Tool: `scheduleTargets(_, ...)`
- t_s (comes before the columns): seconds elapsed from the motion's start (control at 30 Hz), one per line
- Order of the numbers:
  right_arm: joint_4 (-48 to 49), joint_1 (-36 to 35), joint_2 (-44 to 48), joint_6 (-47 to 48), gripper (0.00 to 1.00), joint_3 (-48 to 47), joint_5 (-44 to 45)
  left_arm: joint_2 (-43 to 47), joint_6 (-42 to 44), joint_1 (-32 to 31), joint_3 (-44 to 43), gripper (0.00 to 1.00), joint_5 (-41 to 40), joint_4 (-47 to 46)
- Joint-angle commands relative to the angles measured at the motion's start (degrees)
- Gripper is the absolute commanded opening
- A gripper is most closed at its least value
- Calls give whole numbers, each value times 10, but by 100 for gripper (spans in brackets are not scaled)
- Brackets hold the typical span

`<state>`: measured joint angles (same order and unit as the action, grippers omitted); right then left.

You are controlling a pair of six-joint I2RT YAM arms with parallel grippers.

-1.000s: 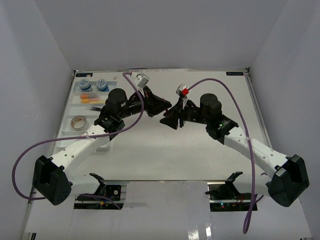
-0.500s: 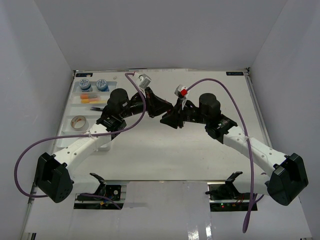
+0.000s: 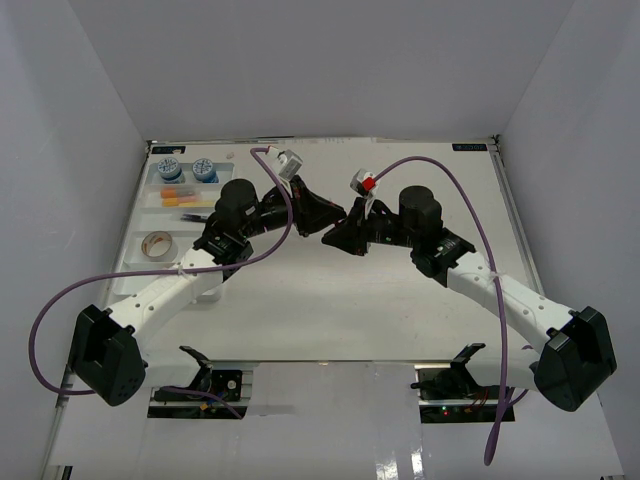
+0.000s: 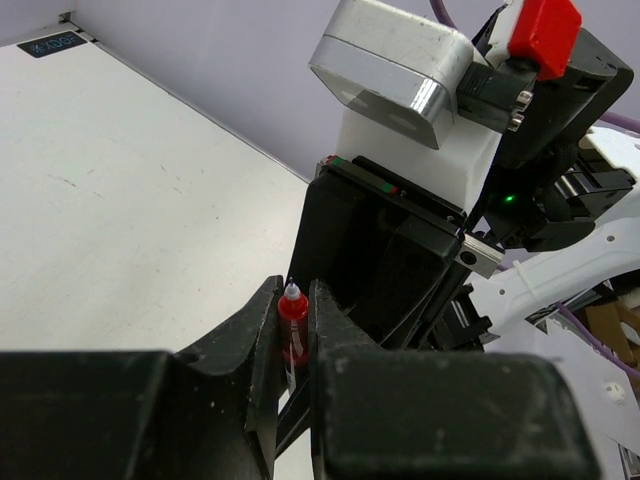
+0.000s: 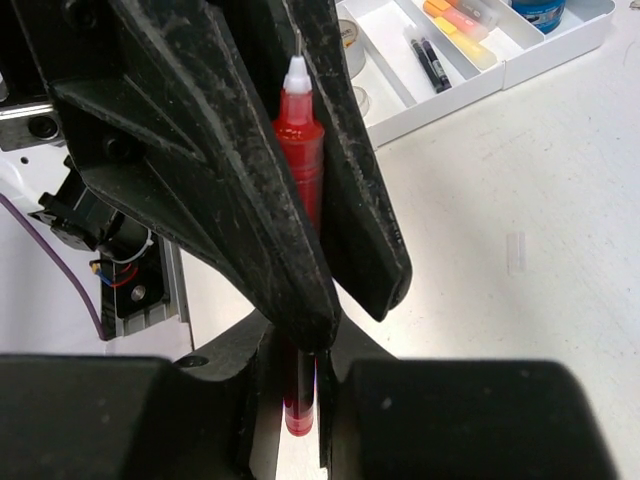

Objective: Sort the stationery into containers
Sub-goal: Pick up the pen from the center of the board.

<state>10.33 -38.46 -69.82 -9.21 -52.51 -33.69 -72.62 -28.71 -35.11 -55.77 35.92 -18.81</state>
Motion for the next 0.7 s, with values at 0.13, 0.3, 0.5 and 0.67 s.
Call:
scheduleTargets(0.13, 15, 8, 14, 7, 8, 3, -9, 22, -1, -3, 14, 20, -16, 0)
scheduleTargets(0.3, 9, 13, 14, 7, 8, 28, 9, 29, 1, -3, 8, 78, -57, 24)
scheduleTargets(0.5, -2, 32, 27, -2, 8, 75, 70, 42, -4, 1, -2, 98, -158, 92)
scheduleTargets(0.67, -25, 52, 53, -5, 8, 119, 128, 42, -60, 7, -21, 98, -348, 210)
